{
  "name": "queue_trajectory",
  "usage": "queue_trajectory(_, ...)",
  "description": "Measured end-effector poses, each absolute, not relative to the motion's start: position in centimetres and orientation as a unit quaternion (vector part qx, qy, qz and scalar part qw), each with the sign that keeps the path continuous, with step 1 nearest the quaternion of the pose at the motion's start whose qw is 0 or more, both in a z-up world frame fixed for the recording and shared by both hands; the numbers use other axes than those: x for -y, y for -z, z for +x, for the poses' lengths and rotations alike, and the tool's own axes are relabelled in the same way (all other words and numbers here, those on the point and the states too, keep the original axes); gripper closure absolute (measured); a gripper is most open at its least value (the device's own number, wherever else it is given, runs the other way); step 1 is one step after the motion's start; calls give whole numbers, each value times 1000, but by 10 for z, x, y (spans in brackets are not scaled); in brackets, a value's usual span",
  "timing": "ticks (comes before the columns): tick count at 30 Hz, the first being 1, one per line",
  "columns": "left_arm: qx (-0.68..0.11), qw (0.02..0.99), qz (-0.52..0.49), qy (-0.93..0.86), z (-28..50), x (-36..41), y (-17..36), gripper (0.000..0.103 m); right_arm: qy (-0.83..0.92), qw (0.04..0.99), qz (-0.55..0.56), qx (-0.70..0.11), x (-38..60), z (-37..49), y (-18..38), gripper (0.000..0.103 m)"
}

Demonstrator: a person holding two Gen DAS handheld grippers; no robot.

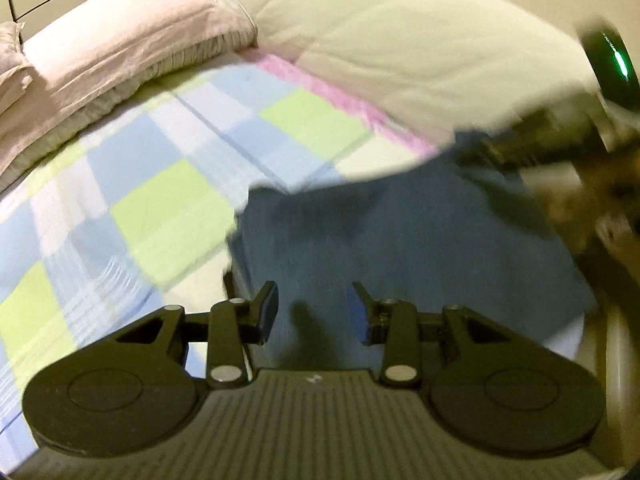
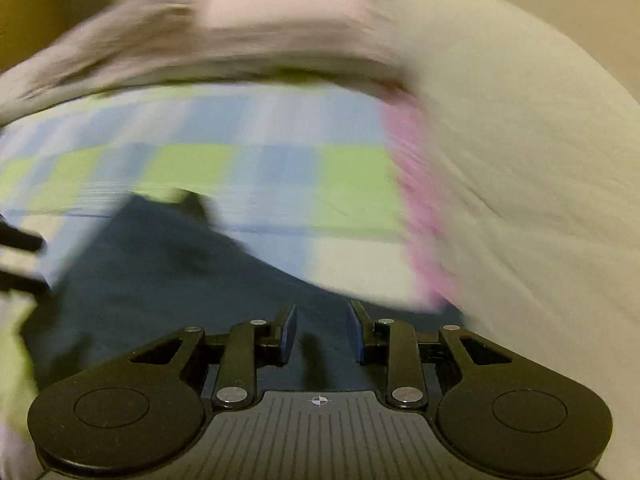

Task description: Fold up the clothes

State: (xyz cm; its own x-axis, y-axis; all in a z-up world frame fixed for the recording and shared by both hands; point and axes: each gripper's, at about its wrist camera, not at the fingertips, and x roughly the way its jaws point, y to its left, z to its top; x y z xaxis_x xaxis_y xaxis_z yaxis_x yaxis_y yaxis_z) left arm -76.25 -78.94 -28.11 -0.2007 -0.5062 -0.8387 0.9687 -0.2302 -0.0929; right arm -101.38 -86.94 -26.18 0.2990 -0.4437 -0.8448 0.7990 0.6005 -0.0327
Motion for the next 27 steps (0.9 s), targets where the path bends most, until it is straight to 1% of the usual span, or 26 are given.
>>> queue_trajectory(2, -339, 525, 348, 699, -762, 810, 289, 77, 418, 758, 244, -437, 883, -1037, 277, 74)
queue_trajectory(3, -349, 521, 356, 693, -762, 822, 299, 76, 420, 755, 264, -428, 888, -1047, 283, 74)
queue_trajectory(5, -344, 515, 372, 692, -762, 828, 303, 74, 423, 749, 301, -412, 897, -1065, 294, 74)
queue_trajectory(7, -338, 509, 384, 692, -763, 828, 305, 74, 429, 751, 275, -420, 890, -1061, 277, 74)
queue_trajectory(10, -331, 510, 396, 688, -767, 827, 307, 74, 426, 764, 265, -407, 864, -1061, 263, 73)
queue_trajectory(14, -327, 515, 408, 679, -773, 828, 314, 74, 403, 759, 257, -441, 827, -1060, 288, 73)
queue_trajectory(16, -327, 515, 413, 676, -773, 825, 307, 74, 408, 757, 255, -443, 819, -1061, 282, 73)
queue_trajectory(20, -328, 514, 423, 670, -771, 817, 293, 74, 406, 759, 257, -439, 799, -1058, 255, 73)
queue_trajectory(23, -325, 513, 437, 663, -771, 794, 277, 75, 385, 766, 260, -443, 773, -1050, 241, 73)
queue_trajectory(26, -335, 504, 441, 663, -771, 767, 274, 76, 361, 760, 279, -463, 753, -1037, 252, 73)
queue_trajectory(27, -339, 499, 446, 661, -773, 760, 279, 76, 358, 750, 290, -475, 751, -1034, 263, 73)
